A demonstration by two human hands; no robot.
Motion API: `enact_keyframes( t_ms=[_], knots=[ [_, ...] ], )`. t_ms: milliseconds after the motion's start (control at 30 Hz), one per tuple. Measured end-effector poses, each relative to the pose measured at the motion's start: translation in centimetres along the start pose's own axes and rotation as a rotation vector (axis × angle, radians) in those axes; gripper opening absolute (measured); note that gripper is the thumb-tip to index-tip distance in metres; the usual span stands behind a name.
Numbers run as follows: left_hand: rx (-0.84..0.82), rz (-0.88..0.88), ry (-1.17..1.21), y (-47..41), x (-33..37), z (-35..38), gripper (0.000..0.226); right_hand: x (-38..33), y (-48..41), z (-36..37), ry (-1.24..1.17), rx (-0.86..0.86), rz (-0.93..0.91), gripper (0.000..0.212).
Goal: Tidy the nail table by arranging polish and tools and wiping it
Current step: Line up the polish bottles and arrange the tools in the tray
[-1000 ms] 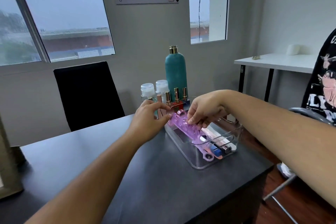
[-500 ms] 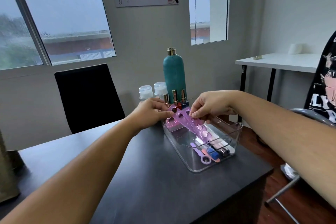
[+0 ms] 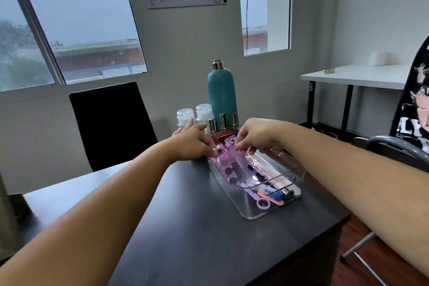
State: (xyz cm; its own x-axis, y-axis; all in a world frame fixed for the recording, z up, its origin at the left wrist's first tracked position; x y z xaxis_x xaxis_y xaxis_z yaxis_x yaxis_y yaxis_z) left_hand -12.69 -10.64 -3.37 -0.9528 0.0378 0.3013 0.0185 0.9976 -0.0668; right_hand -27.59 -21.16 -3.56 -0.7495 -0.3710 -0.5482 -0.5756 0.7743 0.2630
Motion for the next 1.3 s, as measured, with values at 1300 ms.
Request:
enact_keyframes(
  t_ms=[1300],
  knots=[
    [0.035,0.088,-0.38,-0.9,0.6,1.4,0.026,-0.1,0.9,0.8,-0.148,0.016,0.096,0.02]
  ],
)
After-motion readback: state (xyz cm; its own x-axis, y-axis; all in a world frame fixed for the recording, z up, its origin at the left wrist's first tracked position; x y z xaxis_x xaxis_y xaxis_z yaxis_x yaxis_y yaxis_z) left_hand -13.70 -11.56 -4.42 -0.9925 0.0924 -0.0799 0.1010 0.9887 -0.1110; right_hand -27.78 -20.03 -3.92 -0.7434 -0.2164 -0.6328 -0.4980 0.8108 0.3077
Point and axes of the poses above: each hand's wrist, its own y-axis away from the middle knuckle, its own z-axis out of the palm, x = y × z, the point moved 1 cm from there along -y, towards the middle knuckle, and after that the axes turned 14 degrees about z, right-handed, at the moved point
